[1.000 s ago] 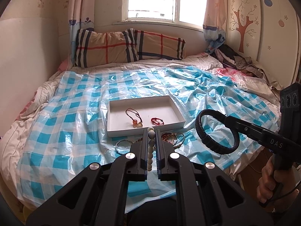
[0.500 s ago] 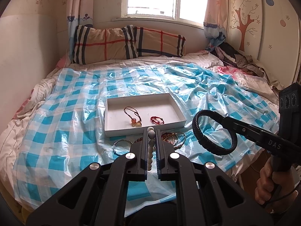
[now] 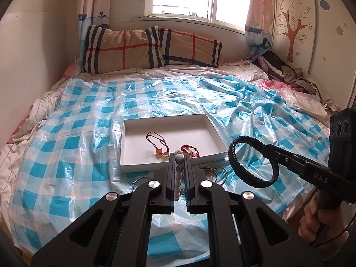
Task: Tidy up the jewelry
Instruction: 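Lift and carry the white bead and black bracelets in both tools over the tray, then open both tools to drop the two bracelets into the tray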
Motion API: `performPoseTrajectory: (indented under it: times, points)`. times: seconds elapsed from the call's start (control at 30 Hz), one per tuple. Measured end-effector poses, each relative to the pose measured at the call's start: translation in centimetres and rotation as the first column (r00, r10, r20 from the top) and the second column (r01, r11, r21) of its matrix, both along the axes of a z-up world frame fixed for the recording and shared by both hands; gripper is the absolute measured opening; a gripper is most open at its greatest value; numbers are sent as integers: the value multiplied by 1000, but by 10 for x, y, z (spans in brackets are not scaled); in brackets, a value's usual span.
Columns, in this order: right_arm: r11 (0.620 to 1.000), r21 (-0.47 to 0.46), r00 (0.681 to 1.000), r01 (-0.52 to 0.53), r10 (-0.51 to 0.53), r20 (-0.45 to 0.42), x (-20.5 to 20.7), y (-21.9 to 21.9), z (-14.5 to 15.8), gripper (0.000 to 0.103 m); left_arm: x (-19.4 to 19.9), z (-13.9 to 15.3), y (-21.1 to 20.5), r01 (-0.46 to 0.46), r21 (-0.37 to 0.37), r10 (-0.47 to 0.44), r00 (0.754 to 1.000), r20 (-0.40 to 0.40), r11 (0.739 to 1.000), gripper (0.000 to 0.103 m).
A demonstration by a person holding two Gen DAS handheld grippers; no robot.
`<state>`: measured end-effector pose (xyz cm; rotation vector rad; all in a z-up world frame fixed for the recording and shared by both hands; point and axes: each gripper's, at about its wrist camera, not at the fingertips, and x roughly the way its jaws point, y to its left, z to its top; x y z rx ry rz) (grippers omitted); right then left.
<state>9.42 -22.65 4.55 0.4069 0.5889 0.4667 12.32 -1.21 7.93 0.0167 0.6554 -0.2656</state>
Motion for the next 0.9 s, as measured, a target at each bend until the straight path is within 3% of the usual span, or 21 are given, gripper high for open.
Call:
performPoseTrajectory:
  times: [0.7,0.87,0.9]
  points:
    - [996,-85,998,36,-40,-48,115,8,-59,12,137,-61,-16,2,-65,-7,998,-68,998,7]
    - [993,-107,996,45,-54,-75,144,12,-76,13,178,-92,-12,-74,-35,69,989,-131,997,7]
    - [992,-112,995,51,-61,-85,148,13,-79,20,182,-97,-8,-95,-34,89,985,-149,995,7]
